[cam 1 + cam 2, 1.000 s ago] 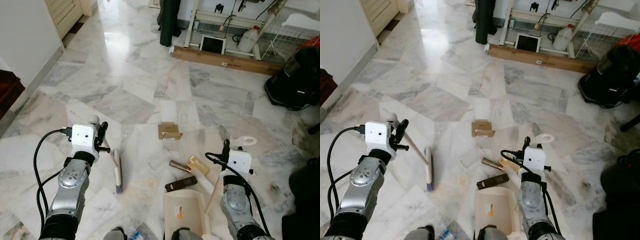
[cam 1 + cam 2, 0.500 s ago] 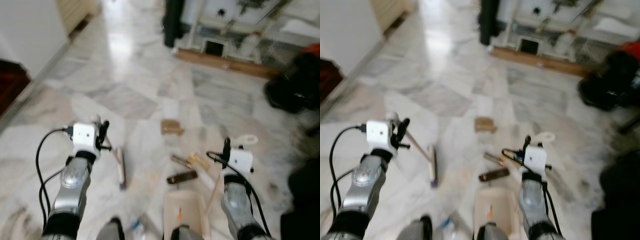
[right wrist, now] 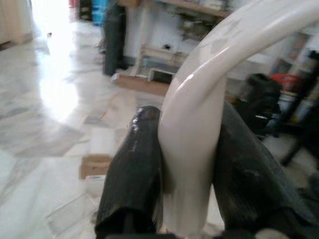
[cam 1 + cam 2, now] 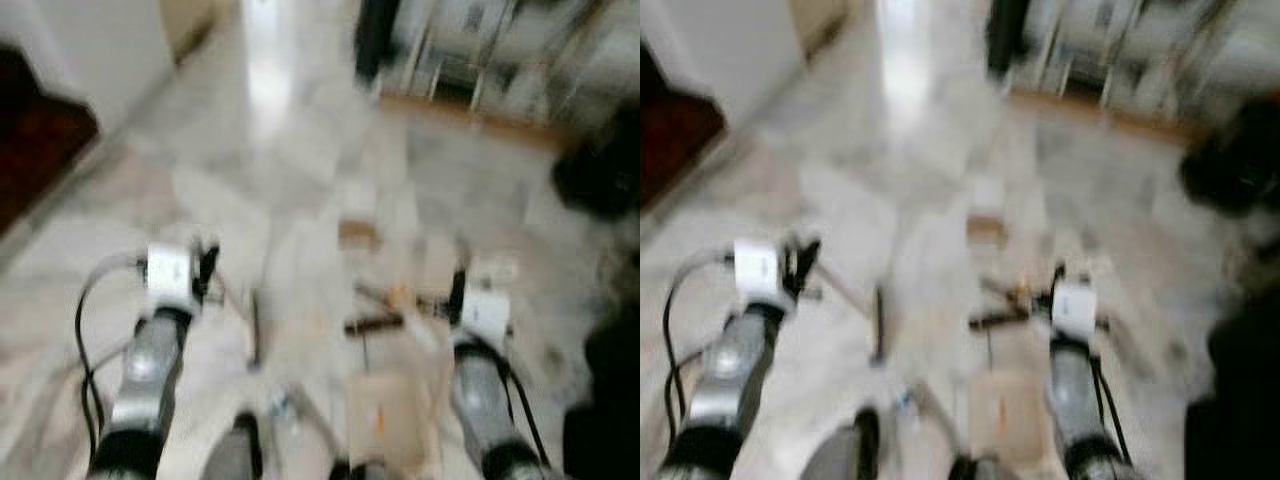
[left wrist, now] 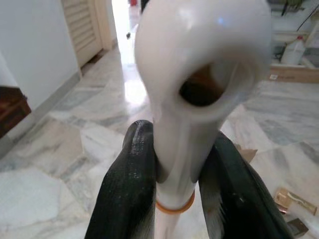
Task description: Sweep floor
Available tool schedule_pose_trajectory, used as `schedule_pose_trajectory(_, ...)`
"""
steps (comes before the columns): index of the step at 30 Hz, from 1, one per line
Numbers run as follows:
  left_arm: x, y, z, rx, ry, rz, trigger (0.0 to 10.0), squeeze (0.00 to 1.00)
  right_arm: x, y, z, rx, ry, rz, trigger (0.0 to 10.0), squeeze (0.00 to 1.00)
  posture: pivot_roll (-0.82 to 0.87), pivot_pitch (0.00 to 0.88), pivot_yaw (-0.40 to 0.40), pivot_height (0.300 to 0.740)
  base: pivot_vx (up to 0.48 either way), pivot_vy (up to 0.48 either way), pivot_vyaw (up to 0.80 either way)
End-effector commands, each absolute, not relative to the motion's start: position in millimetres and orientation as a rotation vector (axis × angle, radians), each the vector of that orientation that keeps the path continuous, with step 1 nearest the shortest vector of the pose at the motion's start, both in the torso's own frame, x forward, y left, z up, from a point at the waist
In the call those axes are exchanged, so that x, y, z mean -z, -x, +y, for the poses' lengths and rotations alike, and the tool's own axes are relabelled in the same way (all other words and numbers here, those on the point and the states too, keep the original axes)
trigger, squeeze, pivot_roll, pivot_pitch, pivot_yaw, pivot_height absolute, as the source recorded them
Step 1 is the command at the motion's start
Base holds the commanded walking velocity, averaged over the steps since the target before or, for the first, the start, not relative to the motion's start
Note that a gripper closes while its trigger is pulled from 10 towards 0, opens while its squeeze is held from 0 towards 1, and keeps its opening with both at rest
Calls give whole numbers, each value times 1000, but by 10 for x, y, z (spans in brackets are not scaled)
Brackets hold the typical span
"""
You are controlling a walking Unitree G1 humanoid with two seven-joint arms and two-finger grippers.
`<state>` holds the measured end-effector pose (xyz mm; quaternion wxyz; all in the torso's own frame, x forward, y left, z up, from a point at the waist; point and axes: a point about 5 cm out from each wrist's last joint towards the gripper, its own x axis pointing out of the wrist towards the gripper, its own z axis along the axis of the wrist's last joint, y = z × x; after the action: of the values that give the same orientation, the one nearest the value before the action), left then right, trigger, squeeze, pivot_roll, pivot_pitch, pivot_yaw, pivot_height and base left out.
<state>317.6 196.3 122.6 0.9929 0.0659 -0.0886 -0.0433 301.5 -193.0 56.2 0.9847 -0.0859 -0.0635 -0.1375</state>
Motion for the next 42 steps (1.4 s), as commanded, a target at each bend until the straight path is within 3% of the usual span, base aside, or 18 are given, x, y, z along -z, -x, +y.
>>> schedule_pose_trajectory(1,-1247,-3166,1943,94,-121,-199,10000,0,-523,-2986,-1950,278,182,-110,10000,0,233,192,-125,740,-300,0,0)
schedule_pose_trajectory(17,-1250,-3171,1955,95,-120,-203,10000,0,-706,-3076,-2023,331,112,-195,10000,0,237,193,-124,740,-308,0,0)
schedule_pose_trajectory(34,-1204,-3203,1949,226,-201,-129,10000,0,-630,-3108,-1919,323,127,-125,10000,0,243,205,-119,740,0,0,0)
schedule_pose_trajectory(42,-1245,-3218,1973,235,-211,-139,10000,0,-725,-3171,-1906,373,35,-160,10000,0,260,190,-101,740,0,0,0)
